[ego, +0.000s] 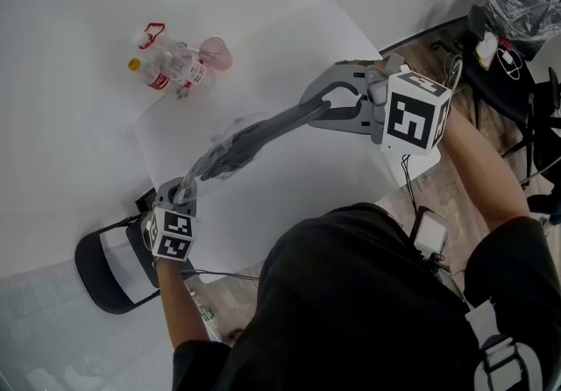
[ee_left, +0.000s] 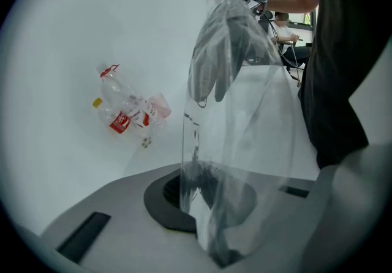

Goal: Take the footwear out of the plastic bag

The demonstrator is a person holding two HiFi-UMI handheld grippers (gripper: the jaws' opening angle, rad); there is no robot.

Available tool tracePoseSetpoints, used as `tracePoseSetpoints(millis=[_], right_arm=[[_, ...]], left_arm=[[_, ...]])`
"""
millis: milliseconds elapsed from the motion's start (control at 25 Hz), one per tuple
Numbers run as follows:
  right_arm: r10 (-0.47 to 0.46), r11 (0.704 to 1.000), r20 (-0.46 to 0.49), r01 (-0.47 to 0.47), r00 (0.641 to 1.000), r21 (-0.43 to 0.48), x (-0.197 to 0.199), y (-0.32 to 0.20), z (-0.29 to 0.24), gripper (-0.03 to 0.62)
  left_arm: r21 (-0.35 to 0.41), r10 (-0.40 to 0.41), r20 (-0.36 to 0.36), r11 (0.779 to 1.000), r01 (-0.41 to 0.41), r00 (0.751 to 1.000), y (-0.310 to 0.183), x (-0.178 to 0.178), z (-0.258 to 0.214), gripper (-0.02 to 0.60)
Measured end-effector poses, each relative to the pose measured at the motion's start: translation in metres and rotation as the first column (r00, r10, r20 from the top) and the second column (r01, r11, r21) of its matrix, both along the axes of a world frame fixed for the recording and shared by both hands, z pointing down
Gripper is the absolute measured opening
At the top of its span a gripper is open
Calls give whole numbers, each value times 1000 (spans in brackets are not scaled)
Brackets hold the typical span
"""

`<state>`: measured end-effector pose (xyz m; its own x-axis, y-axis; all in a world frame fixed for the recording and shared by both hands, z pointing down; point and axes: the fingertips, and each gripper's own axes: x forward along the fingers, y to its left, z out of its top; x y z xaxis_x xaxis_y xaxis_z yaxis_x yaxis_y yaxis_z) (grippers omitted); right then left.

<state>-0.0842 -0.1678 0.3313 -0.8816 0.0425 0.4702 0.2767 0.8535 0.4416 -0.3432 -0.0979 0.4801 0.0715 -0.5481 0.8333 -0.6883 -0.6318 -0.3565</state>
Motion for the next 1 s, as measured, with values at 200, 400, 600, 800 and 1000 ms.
tracePoseSetpoints(millis=[200,400,600,800,1000], right_arm=[[25,1000,12,-25,1000,-16,8,-7,-6,75],[49,999,32,-49,998,-22,17,-13,-13,75],[83,996,75,-81,994,-24,27,-21,-23,75],[173,985,152,-167,973,-50,38,-35,-35,75],[333,943,222,-321,916,-91,49,-52,-39,75]], left_arm=[[-15,-46,-57,999,45,997,2,-11,7,23],[-38,-141,-106,990,138,984,6,-28,9,23],[-39,-265,-146,964,262,953,8,-48,10,23],[-17,-378,-185,924,382,907,8,-64,7,23],[1,-499,-247,857,515,830,7,-81,3,23]])
